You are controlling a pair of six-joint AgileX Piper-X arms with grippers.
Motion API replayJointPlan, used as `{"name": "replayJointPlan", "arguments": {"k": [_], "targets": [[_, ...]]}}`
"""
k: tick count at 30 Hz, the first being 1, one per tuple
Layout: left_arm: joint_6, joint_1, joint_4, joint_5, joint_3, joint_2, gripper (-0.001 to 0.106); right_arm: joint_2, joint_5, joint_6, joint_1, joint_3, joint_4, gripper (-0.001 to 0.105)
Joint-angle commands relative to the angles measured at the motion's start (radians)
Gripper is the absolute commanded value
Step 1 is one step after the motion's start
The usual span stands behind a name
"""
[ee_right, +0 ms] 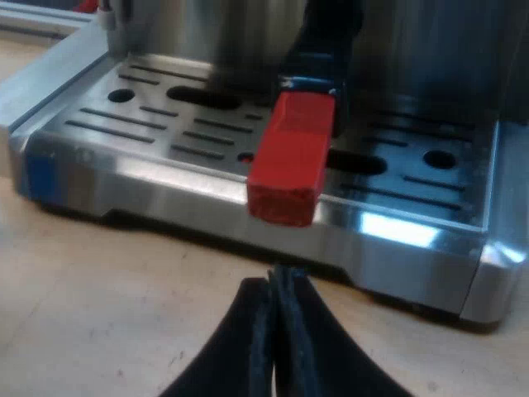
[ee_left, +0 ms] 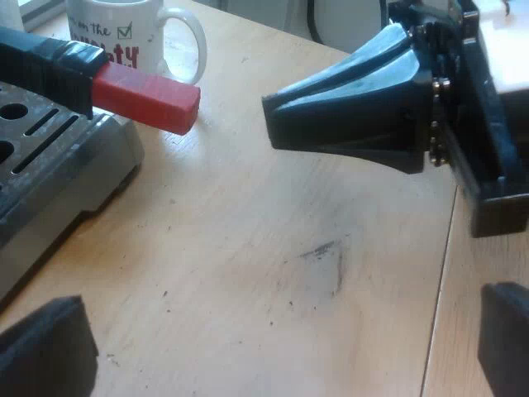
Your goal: Grind coffee beans and then tamp
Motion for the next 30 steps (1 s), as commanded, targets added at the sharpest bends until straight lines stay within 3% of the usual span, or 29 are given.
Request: {"name": "replayJointPlan", "arguments": {"k": [1, 21, 24, 30], "targets": [[-0.005, -0.003, -0.019, 0.009, -0.002, -0.003, 0.098, 0.039, 0.052, 0.003, -0.001, -0.001, -0.054, 0.0], [-0.005, -0.003, -0.01, 0.017, -0.002, -0.003, 0.098, 0.185, -0.01, -0.009, -0.07, -0.001, -0.269, 0.0], [-0.005, -0.003, -0.01, 0.017, -0.002, -0.003, 0.098, 0.213, -0.01, -0.08, -0.07, -0.001, -0.342, 0.0], [-0.005, -0.003, -0.01, 0.017, -0.002, -0.003, 0.098, 0.218, 0.053, -0.095, -0.07, -0.001, -0.371, 0.0]]}}
